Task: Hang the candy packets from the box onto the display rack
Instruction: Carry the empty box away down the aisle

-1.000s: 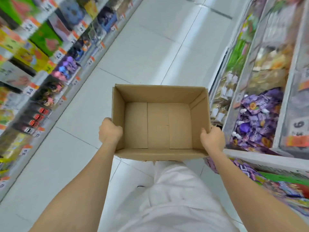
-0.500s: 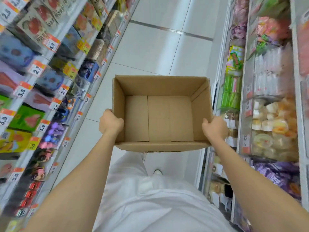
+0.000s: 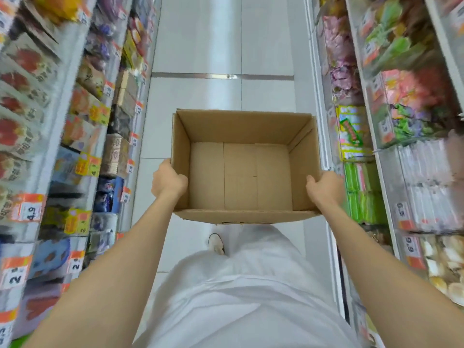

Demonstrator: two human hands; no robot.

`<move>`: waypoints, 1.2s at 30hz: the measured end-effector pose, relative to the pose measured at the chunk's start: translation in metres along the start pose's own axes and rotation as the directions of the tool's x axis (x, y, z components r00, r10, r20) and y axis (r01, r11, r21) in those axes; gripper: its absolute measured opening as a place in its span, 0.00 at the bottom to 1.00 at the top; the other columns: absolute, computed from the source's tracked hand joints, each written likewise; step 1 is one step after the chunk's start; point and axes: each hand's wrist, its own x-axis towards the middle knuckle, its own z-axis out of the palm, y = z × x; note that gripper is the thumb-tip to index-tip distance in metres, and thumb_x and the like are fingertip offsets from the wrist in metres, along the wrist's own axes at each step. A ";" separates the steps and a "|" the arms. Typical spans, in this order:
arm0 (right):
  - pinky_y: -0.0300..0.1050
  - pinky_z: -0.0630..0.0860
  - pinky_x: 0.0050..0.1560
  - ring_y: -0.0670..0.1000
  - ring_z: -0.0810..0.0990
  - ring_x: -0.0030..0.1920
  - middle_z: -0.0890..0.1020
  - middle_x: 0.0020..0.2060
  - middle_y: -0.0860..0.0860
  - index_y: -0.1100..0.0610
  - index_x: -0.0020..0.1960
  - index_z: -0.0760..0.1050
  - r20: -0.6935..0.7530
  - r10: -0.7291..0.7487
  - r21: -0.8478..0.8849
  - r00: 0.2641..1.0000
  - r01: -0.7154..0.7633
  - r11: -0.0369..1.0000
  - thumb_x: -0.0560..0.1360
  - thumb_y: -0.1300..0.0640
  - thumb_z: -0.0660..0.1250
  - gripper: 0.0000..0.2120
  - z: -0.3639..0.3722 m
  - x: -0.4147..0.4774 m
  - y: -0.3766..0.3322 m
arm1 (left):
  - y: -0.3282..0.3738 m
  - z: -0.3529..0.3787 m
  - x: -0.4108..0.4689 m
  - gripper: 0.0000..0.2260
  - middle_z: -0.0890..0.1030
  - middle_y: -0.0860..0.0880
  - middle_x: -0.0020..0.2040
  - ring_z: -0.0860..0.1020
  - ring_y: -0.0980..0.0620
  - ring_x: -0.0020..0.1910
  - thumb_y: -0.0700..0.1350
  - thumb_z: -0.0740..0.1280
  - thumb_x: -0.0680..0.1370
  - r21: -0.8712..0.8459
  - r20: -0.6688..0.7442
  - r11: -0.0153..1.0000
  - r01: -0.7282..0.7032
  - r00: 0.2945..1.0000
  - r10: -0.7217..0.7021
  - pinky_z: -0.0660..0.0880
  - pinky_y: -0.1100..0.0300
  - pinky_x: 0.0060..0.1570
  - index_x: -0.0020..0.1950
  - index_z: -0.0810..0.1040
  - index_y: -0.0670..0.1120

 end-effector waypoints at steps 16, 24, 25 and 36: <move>0.44 0.66 0.33 0.58 0.75 0.35 0.76 0.33 0.52 0.61 0.42 0.77 0.024 0.049 0.098 0.999 -0.051 0.994 0.78 0.54 0.68 0.11 -0.003 0.419 -0.362 | 0.366 -0.056 0.434 0.23 0.81 0.41 0.62 0.80 0.36 0.62 0.38 0.67 0.80 -0.014 -0.028 0.998 -0.067 0.997 0.066 0.75 0.50 0.52 0.76 0.72 0.41; 0.40 0.67 0.30 0.56 0.77 0.34 0.82 0.35 0.55 0.60 0.39 0.79 0.012 0.005 0.137 1.000 -0.006 0.990 0.75 0.54 0.68 0.11 0.005 0.639 -0.583 | 0.508 -0.076 0.662 0.09 0.75 0.48 0.39 0.78 0.38 0.46 0.38 0.67 0.79 -0.170 -0.031 0.985 0.036 0.999 -0.042 0.75 0.50 0.45 0.46 0.71 0.51; 0.41 0.68 0.31 0.57 0.78 0.35 0.82 0.34 0.55 0.61 0.39 0.80 0.007 0.008 0.153 1.000 -0.009 0.988 0.75 0.55 0.68 0.10 0.006 0.668 -0.612 | 0.530 -0.082 0.694 0.08 0.76 0.48 0.39 0.79 0.39 0.45 0.38 0.67 0.78 -0.188 -0.037 0.982 0.036 0.998 -0.044 0.77 0.49 0.46 0.46 0.71 0.50; 0.42 0.62 0.28 0.57 0.73 0.28 0.73 0.24 0.52 0.59 0.30 0.68 -0.136 0.120 0.295 0.983 -0.076 0.953 0.74 0.53 0.70 0.18 -0.052 0.919 -0.853 | 0.793 -0.133 0.984 0.05 0.81 0.48 0.41 0.78 0.47 0.37 0.38 0.68 0.76 -0.291 -0.035 0.954 -0.070 0.997 0.062 0.70 0.56 0.35 0.51 0.78 0.44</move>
